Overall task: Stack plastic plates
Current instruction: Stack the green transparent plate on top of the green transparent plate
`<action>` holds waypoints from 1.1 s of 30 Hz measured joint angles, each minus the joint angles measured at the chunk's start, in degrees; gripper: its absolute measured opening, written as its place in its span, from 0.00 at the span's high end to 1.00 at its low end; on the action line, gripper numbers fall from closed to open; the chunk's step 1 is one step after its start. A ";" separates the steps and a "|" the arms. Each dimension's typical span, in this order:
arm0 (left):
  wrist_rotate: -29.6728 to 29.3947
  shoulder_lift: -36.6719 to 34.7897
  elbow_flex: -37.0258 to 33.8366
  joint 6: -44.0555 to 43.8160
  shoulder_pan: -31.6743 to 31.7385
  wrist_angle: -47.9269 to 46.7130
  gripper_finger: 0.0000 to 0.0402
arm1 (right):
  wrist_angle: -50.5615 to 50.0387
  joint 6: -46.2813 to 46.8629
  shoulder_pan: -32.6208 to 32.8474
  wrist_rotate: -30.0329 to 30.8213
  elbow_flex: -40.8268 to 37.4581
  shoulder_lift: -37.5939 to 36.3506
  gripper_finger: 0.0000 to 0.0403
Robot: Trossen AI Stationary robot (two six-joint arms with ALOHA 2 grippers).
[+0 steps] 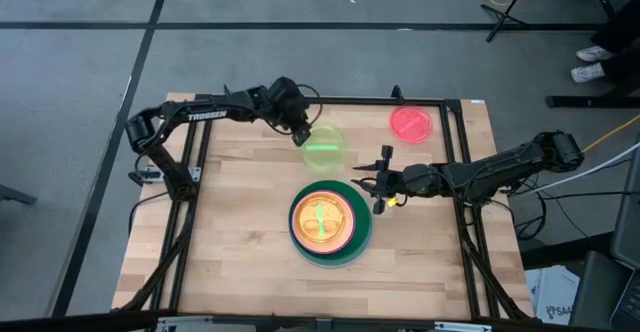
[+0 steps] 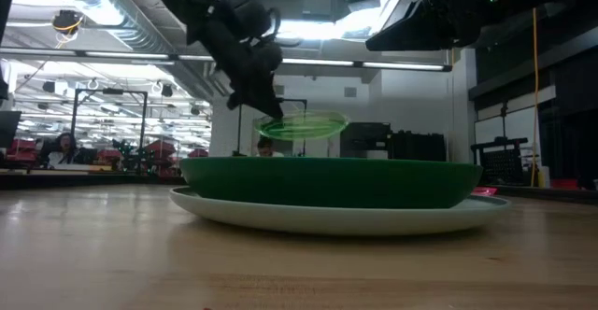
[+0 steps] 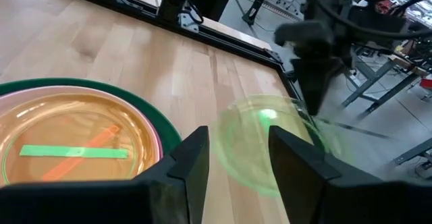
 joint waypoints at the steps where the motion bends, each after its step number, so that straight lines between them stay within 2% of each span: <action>1: 0.31 0.00 0.00 -0.02 -0.92 -0.39 1.00 | 0.00 0.00 0.00 0.00 0.00 0.00 0.63; 12: 1.13 0.00 0.04 -0.17 -11.07 -1.55 1.00 | 0.04 0.09 0.00 -1.41 0.00 0.00 0.63; 21: -0.60 0.00 0.04 -1.77 -18.66 -3.14 1.00 | 0.06 0.14 0.00 -1.68 0.00 0.00 0.63; 27: -5.15 0.00 0.07 -3.27 -23.47 -3.46 1.00 | 0.07 0.17 0.00 -1.70 0.00 0.00 0.63; 33: -6.53 0.59 0.11 -3.66 -27.80 -3.69 1.00 | 0.11 0.20 0.00 -1.70 0.00 0.00 0.63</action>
